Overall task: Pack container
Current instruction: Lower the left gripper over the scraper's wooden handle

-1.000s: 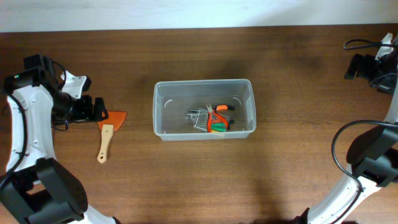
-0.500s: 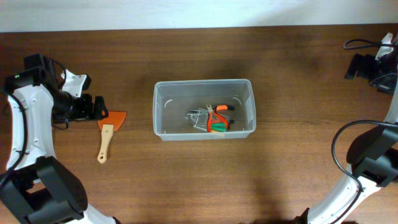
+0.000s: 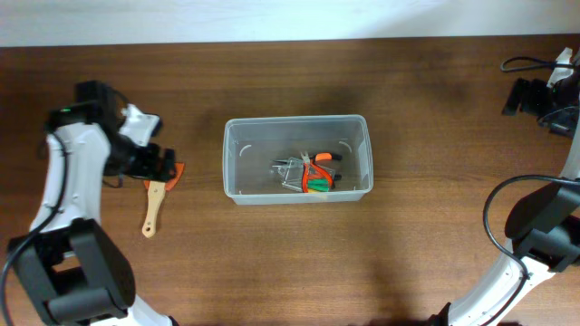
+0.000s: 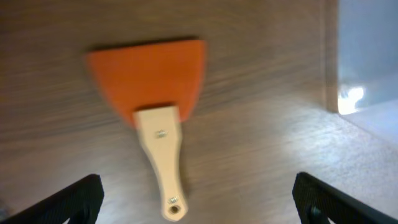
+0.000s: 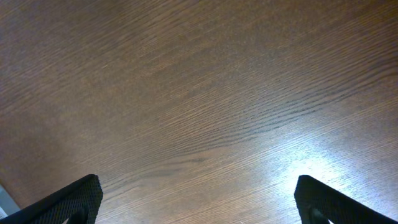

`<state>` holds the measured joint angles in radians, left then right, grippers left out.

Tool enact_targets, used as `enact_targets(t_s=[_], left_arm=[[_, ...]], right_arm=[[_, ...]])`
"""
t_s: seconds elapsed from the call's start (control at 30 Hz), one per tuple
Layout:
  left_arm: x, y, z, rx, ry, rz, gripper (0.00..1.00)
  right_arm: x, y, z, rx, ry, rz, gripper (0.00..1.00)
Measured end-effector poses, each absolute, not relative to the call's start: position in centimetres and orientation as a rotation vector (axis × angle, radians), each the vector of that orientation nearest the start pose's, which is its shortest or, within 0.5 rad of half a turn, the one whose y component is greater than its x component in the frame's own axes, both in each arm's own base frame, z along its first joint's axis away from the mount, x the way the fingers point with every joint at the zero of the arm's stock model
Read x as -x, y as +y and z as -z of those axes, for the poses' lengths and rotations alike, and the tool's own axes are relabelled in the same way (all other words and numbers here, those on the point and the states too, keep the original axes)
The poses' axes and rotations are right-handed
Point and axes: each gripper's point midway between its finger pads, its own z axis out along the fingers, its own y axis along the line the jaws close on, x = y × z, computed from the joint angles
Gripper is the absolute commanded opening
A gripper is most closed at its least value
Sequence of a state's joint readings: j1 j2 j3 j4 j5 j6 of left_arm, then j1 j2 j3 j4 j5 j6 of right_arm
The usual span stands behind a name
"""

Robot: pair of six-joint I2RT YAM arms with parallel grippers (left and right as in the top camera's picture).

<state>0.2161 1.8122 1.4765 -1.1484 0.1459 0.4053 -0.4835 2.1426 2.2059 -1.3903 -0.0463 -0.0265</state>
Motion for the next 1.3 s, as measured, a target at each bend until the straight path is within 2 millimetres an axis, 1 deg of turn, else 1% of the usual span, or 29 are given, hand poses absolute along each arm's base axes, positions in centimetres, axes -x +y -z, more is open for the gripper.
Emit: enact_targets(t_s=[0.07, 0.13, 0.23, 0.3, 0.47, 0.63, 0.8, 0.87, 0.93, 1.03, 1.07, 1.3], left_arm=[[-34.9, 3.7, -9.2, -0.357, 3.010, 0.176, 0.99], [-34.1, 2.2, -8.3, -0.413, 3.036, 0.195, 0.99], [-33.2, 1.4, -7.4, -0.456, 3.064, 0.198, 0.99], [-33.0, 1.6, -7.1, -0.462, 3.079, 0.175, 0.99], [-32.8, 3.0, -6.9, -0.449, 3.104, 0.057, 0.99], [-32.7, 4.4, -6.9, -0.385, 3.129, -0.047, 0.99], [-32.8, 5.6, -6.9, -0.297, 3.132, -0.081, 0.99], [-32.8, 6.1, -6.5, -0.262, 3.128, -0.091, 0.99], [-32.2, 6.5, -5.9, -0.233, 3.143, -0.084, 0.99], [-30.6, 6.8, -4.5, -0.194, 3.190, -0.056, 0.99], [-30.4, 6.9, -4.3, -0.183, 3.194, -0.050, 0.99], [-30.9, 7.0, -3.9, -0.174, 3.171, -0.040, 0.99]], right_arm=[[-41.4, -20.8, -17.2, -0.648, 2.820, 0.024, 0.99], [-41.4, -20.8, -17.2, -0.648, 2.821, 0.025, 0.99], [-41.4, -20.8, -17.2, -0.648, 2.821, 0.025, 0.99], [-41.4, -20.8, -17.2, -0.647, 2.821, 0.025, 0.99], [-41.4, -20.8, -17.2, -0.648, 2.821, 0.025, 0.99], [-41.4, -20.8, -17.2, -0.648, 2.821, 0.025, 0.99], [-41.4, -20.8, -17.2, -0.647, 2.821, 0.025, 0.99], [-41.4, -20.8, -17.2, -0.649, 2.820, 0.024, 0.99], [-41.4, -20.8, -17.2, -0.647, 2.821, 0.024, 0.99], [-41.4, -20.8, -17.2, -0.648, 2.820, 0.024, 0.99], [-41.4, -20.8, -17.2, -0.648, 2.821, 0.025, 0.99], [-41.4, -20.8, -17.2, -0.649, 2.820, 0.024, 0.99]])
